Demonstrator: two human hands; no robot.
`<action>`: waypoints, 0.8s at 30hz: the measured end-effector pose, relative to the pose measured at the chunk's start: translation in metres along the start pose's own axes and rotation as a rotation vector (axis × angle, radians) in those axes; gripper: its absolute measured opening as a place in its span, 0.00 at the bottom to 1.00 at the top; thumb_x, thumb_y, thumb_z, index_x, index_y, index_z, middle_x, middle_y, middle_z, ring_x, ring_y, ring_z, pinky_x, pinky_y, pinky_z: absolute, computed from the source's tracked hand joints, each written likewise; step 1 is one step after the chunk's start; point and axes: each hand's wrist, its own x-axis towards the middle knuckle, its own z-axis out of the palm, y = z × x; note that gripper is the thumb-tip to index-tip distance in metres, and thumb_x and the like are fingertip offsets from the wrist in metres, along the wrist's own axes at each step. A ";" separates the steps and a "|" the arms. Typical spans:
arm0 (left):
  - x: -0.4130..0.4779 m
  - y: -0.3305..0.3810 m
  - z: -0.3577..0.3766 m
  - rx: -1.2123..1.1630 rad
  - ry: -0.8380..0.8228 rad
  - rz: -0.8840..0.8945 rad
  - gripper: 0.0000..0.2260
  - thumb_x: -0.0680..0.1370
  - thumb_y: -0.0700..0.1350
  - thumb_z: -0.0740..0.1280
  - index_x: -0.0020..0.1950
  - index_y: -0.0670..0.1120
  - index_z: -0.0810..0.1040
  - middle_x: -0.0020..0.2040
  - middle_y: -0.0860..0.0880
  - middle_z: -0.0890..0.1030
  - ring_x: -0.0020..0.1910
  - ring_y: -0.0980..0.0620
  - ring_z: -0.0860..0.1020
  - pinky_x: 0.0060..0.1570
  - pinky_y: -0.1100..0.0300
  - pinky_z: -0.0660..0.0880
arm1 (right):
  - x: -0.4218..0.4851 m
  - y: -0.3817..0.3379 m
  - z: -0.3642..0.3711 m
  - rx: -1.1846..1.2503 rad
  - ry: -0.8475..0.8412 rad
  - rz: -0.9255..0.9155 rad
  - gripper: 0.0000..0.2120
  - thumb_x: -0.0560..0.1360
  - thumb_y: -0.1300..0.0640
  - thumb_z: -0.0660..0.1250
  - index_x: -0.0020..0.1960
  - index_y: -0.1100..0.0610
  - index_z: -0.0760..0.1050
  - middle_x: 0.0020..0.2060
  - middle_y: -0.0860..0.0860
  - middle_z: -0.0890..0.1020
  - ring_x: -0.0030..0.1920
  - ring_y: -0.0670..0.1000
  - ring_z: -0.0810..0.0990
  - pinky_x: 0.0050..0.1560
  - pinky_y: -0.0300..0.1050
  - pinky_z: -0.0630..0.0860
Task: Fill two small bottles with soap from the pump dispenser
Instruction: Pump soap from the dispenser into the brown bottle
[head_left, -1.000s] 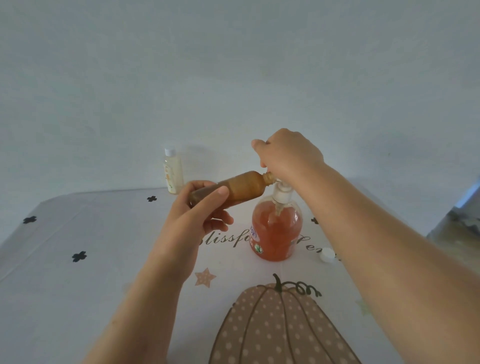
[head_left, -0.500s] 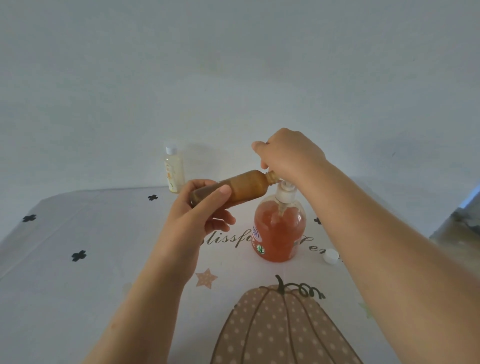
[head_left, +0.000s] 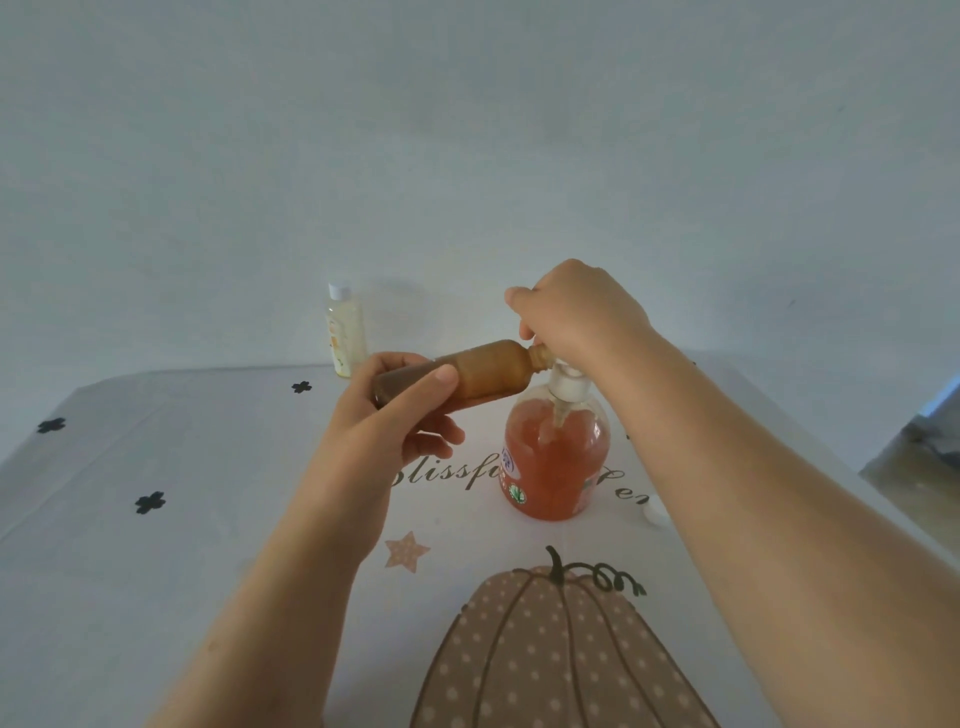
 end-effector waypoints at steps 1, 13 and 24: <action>0.000 0.000 0.000 -0.009 -0.001 -0.007 0.14 0.69 0.48 0.72 0.51 0.44 0.75 0.42 0.44 0.81 0.34 0.46 0.79 0.34 0.56 0.75 | -0.001 0.000 -0.001 0.005 0.010 -0.006 0.17 0.79 0.48 0.59 0.48 0.57 0.82 0.42 0.52 0.86 0.43 0.55 0.83 0.44 0.46 0.76; -0.002 0.003 0.002 -0.016 -0.022 0.002 0.14 0.70 0.48 0.72 0.51 0.44 0.76 0.40 0.46 0.81 0.34 0.46 0.79 0.33 0.58 0.75 | -0.002 -0.008 -0.012 -0.101 0.058 -0.055 0.17 0.80 0.49 0.59 0.48 0.57 0.82 0.42 0.51 0.86 0.43 0.55 0.83 0.39 0.43 0.72; 0.001 0.002 -0.001 0.013 0.003 0.010 0.14 0.69 0.48 0.72 0.50 0.44 0.75 0.40 0.46 0.82 0.34 0.46 0.79 0.35 0.56 0.75 | 0.004 -0.002 -0.001 -0.122 -0.059 0.001 0.19 0.79 0.45 0.57 0.48 0.54 0.83 0.40 0.50 0.82 0.40 0.52 0.79 0.35 0.43 0.66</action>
